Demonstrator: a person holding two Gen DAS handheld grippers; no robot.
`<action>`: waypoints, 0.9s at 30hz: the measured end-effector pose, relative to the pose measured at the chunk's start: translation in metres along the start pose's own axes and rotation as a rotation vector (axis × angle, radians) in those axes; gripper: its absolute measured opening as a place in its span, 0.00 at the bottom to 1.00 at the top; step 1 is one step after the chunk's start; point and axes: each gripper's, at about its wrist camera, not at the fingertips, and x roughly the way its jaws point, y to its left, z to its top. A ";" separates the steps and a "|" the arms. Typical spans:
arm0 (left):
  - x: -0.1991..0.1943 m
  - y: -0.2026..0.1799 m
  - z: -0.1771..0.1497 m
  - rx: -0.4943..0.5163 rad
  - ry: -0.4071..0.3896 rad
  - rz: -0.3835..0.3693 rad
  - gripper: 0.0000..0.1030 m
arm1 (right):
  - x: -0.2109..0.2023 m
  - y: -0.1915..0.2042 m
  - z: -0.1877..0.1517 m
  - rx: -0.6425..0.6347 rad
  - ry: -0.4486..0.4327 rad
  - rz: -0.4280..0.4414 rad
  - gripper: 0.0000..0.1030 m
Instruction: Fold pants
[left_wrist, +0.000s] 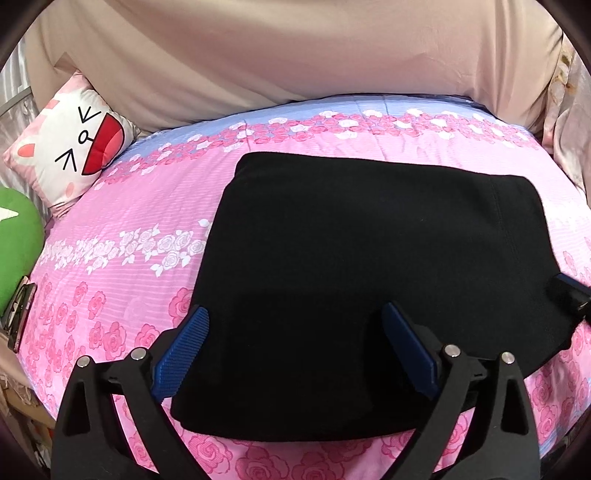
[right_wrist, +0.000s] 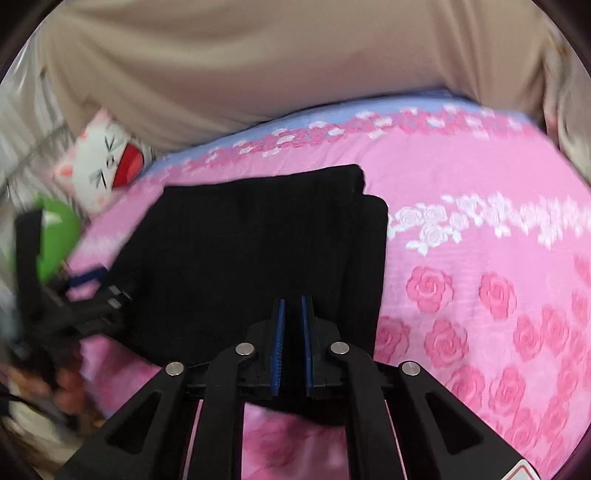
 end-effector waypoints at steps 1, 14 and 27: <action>-0.001 0.000 0.000 -0.001 0.002 -0.001 0.90 | -0.012 0.005 0.003 -0.001 -0.023 -0.009 0.10; -0.013 0.009 -0.007 -0.032 0.008 -0.005 0.90 | -0.030 0.017 -0.025 0.008 -0.036 0.004 0.50; -0.016 0.033 -0.016 -0.111 0.043 -0.042 0.91 | -0.022 0.027 -0.018 -0.017 -0.060 0.023 0.13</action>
